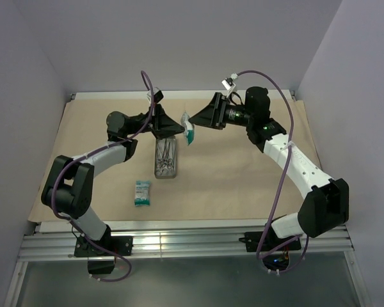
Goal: Open and lay out the surgical kit
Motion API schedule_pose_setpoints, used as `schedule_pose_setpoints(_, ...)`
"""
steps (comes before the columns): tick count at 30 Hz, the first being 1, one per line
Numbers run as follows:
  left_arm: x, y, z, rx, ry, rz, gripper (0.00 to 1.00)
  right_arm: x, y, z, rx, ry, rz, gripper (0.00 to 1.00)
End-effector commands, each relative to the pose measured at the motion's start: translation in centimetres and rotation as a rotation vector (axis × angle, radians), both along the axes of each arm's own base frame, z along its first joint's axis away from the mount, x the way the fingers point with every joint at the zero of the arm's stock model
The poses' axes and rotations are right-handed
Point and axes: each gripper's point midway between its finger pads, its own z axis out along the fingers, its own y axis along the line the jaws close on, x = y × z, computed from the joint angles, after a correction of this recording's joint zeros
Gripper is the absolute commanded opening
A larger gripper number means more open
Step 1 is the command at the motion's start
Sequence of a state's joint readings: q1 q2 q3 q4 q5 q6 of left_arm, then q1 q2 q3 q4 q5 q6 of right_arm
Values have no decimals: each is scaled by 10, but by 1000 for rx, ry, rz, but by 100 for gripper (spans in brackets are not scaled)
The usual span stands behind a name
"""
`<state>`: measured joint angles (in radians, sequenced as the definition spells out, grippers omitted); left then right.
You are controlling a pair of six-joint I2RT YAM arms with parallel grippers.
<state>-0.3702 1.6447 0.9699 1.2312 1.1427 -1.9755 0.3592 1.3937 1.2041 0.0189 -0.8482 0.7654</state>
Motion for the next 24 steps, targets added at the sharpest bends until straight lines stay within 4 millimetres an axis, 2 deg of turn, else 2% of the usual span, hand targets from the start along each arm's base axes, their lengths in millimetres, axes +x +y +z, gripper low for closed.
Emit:
schedule_pose_setpoints(1, -23, 3, 21, -81, -208, -15, 0, -17, 12, 11, 70, -16, 64, 73)
schedule_pose_setpoints(14, -12, -4, 5, 30, -237, 23, 0, -31, 19, 16, 122, 13, 109, 75)
schedule_pose_setpoints(20, -9, -5, -4, 47, -219, 29, 0, -36, 20, 12, 103, 16, 112, 69)
schedule_pose_setpoints(24, -8, -4, -11, 69, -225, 38, 1, -36, 19, 11, 93, 18, 106, 59)
